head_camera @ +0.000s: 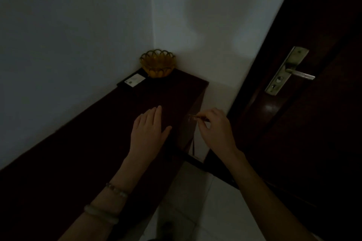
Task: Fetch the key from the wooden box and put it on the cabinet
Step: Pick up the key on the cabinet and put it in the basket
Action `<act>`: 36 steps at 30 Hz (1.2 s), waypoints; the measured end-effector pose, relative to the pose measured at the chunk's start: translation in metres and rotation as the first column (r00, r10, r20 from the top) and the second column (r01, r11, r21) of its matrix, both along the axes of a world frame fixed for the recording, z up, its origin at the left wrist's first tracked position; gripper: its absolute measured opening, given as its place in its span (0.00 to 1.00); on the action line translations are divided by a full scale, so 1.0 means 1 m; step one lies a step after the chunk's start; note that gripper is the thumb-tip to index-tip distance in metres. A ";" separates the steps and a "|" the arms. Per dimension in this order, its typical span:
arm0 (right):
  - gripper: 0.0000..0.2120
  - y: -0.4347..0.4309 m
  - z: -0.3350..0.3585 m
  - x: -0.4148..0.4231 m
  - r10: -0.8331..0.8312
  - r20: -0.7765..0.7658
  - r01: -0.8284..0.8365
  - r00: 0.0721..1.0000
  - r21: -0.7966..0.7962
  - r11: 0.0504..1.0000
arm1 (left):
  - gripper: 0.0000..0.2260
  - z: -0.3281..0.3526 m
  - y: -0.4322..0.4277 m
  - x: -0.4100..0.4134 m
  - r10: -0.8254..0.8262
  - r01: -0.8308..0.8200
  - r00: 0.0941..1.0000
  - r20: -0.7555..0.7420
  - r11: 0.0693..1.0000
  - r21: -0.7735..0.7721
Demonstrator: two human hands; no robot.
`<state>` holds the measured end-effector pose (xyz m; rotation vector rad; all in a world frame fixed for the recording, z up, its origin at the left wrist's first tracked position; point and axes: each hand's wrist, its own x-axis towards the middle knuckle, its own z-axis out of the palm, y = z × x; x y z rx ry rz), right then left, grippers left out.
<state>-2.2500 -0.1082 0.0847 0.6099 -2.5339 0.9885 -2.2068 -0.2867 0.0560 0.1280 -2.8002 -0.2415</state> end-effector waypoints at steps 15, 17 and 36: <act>0.04 -0.057 -0.007 -0.171 0.164 0.049 -0.164 0.985 -0.007 0.986 | 0.28 -0.002 -0.048 -0.119 0.203 -0.203 0.979 -0.005 0.979 -0.033; 0.03 -0.067 -0.006 -0.202 0.205 0.050 -0.205 0.977 -0.010 0.979 | 0.28 -0.003 -0.054 -0.138 0.267 -0.267 0.964 -0.019 0.963 -0.023; 0.05 -0.177 -0.030 -0.401 0.440 0.313 -0.524 0.842 0.274 0.807 | 0.27 -0.003 -0.066 -0.242 0.609 -0.609 0.793 -0.023 0.793 -0.018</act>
